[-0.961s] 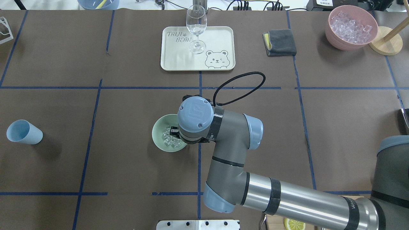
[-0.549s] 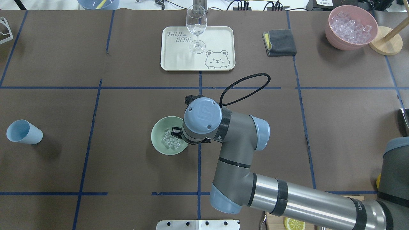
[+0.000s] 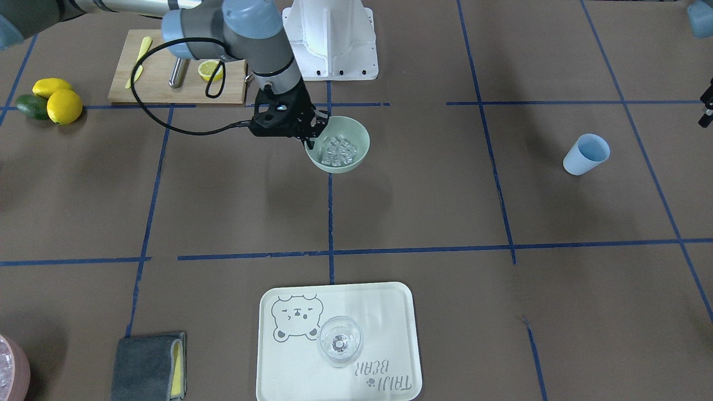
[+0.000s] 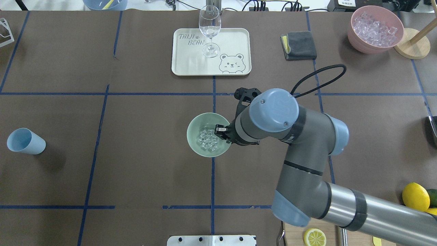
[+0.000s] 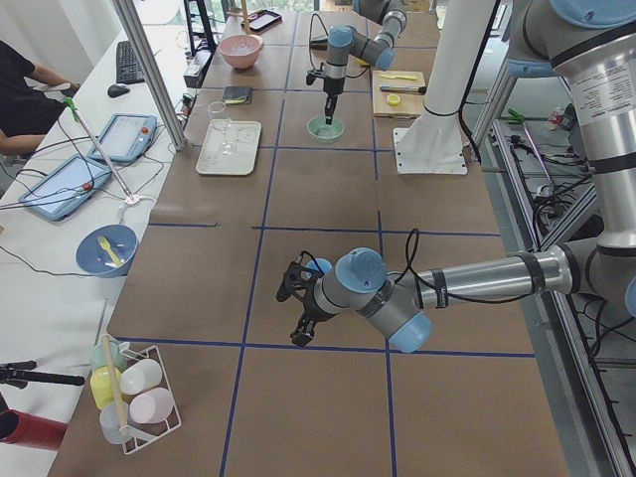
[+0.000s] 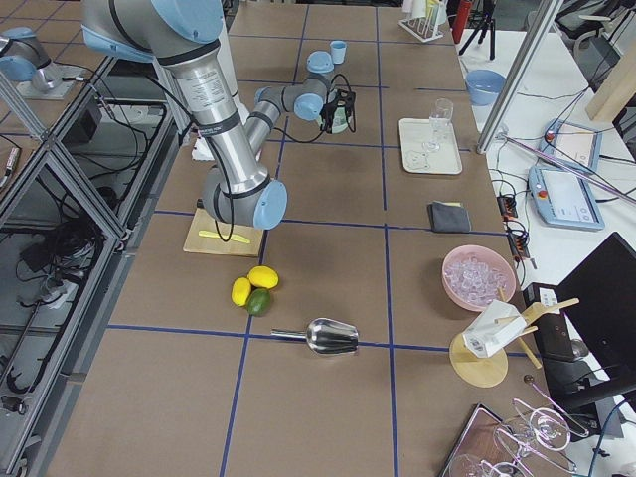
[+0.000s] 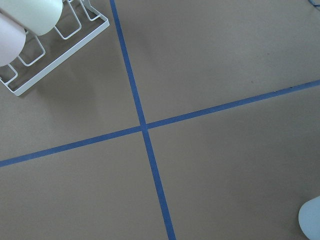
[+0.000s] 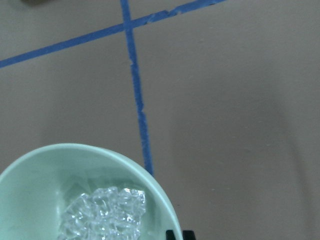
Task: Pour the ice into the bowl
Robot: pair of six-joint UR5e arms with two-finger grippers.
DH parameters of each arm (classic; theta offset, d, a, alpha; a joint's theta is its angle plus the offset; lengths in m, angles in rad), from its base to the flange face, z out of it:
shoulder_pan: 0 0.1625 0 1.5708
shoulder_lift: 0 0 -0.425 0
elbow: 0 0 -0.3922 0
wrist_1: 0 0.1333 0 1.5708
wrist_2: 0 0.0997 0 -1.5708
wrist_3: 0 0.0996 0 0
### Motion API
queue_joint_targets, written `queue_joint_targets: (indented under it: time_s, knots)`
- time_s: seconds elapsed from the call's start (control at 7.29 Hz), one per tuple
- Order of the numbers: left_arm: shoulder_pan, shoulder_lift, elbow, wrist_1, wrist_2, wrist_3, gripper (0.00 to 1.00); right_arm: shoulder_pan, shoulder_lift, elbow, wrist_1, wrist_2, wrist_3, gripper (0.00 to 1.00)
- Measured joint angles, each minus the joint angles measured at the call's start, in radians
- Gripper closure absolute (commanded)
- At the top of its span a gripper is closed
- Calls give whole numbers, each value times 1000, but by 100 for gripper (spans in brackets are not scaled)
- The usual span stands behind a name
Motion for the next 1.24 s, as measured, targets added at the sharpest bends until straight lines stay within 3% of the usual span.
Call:
queue_joint_targets:
  time_s: [0.41,0.82,1.24]
  knots:
    - [-9,5,0,0,-1,-3,0,147,-233,134,8,99,-166,100]
    - [-10,11,14,1,3,-4,0,340,-412,140,17,232,-415,100]
    - [-6,-5,17,-7,-3,-10,0,442,-565,119,115,300,-515,100]
